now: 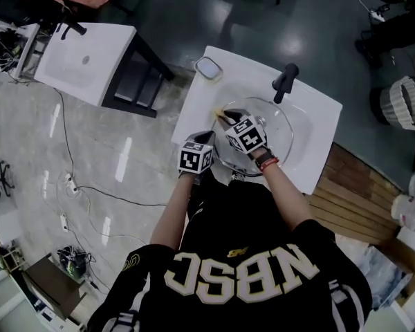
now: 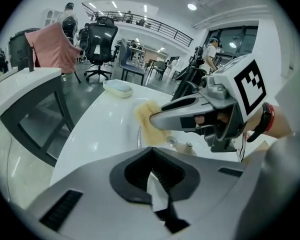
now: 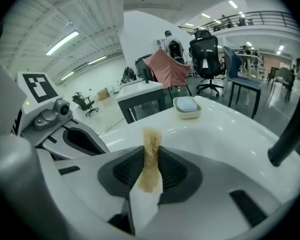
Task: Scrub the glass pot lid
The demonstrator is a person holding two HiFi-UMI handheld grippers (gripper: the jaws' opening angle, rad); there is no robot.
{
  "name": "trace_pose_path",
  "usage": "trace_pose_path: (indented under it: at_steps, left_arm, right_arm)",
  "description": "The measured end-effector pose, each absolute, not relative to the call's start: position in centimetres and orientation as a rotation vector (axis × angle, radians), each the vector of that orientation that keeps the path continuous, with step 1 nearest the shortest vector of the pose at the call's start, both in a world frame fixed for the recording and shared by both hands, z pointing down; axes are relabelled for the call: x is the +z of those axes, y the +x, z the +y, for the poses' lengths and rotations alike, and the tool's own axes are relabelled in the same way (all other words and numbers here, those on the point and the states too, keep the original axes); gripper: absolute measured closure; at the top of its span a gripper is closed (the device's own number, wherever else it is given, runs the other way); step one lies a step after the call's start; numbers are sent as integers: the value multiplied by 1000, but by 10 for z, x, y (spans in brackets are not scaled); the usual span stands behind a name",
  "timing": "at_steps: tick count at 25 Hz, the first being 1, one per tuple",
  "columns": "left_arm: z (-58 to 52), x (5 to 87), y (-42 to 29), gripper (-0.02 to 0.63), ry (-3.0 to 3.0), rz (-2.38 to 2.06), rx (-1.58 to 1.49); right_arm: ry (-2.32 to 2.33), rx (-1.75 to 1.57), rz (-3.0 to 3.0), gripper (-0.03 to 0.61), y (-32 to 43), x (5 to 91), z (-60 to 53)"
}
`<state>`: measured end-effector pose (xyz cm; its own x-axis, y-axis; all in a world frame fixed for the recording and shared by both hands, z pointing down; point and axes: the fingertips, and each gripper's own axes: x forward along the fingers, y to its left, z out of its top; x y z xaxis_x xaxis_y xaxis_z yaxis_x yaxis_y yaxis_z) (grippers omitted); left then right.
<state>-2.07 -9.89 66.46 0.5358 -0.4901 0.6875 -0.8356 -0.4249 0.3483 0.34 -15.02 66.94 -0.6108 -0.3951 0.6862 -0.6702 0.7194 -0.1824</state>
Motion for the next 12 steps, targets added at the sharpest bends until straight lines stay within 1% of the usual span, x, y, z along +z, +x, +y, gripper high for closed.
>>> trace_pose_path:
  at_steps: [5,9,12]
  left_arm:
    - [-98,678,-24,598,2083,-1034,713]
    - [-100,679,-20,598,2074,-1002,737]
    - [-99,680,-18,598,2072,-985,787]
  right_arm:
    - [748,552,-2185,486,-1,691,-151]
    - [732,447,-2097,486,9,711,-155]
    - [729,427,-2093,488,9,715,-156]
